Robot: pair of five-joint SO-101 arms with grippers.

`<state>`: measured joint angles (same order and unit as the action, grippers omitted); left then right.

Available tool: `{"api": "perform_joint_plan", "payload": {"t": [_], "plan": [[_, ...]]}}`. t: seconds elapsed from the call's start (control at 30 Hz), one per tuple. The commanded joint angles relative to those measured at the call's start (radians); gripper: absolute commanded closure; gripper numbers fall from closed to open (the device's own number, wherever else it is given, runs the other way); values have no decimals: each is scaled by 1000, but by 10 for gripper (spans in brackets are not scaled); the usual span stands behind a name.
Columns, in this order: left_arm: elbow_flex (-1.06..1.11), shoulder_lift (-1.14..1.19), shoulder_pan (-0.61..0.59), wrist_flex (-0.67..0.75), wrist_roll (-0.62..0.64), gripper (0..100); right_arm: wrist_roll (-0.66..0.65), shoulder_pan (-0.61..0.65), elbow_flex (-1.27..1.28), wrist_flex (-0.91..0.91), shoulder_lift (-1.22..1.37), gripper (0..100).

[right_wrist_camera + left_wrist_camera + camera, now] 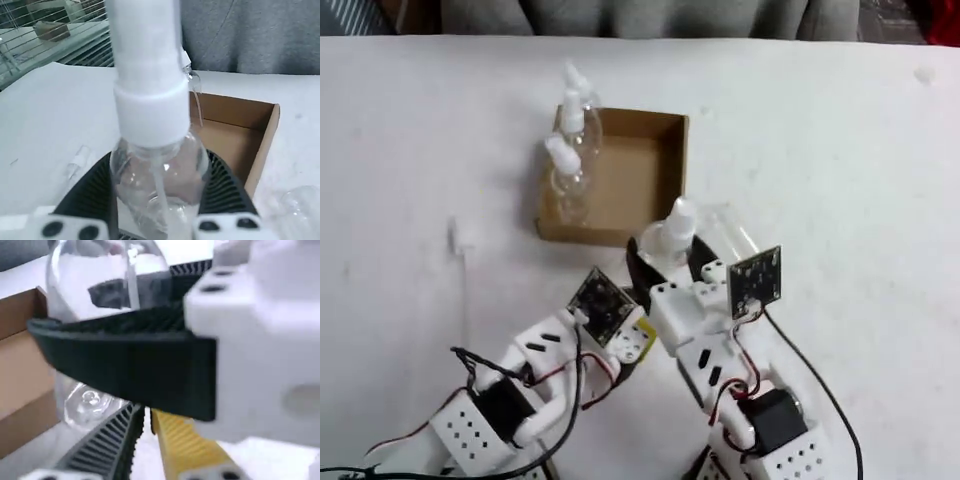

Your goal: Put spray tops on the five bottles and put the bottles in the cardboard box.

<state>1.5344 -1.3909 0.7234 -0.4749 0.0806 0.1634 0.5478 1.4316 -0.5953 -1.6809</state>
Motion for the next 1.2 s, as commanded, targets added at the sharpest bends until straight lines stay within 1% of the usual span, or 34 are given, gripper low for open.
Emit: {"api": "perform_joint_plan", "payload": {"t": [0.0,0.13,0.2,0.4,0.47,0.53,0.67,0.73,0.8,0.87,0.93,1.07,1.17], "plan": [[-14,10,-25,17,-12,979,-14,13,-15,-19,4,982],[-17,10,-81,34,-12,979,-14,13,-15,-24,-1,982],[-12,10,-85,54,-12,979,-14,13,-15,-25,-1,982],[-12,8,-84,54,-14,979,-14,13,-35,-51,5,982],[-11,8,-82,49,-60,979,-14,12,-34,-42,7,982],[-12,7,-88,15,-114,979,-14,-5,-32,-18,7,982],[-20,7,-128,-55,-153,979,-14,-54,-32,31,8,982],[-18,7,-203,-84,-155,979,-25,-71,-35,33,8,982],[-18,7,-300,-144,-155,979,-69,-74,-43,35,8,982],[-18,5,-414,-222,-155,979,-95,-74,-48,36,10,982],[-18,5,-529,-261,-155,980,-112,-76,-48,65,12,982],[-14,5,-722,-269,-155,980,-114,-79,-49,156,97,982],[-14,5,-812,-267,-155,980,-112,-85,-77,249,229,983]]}}
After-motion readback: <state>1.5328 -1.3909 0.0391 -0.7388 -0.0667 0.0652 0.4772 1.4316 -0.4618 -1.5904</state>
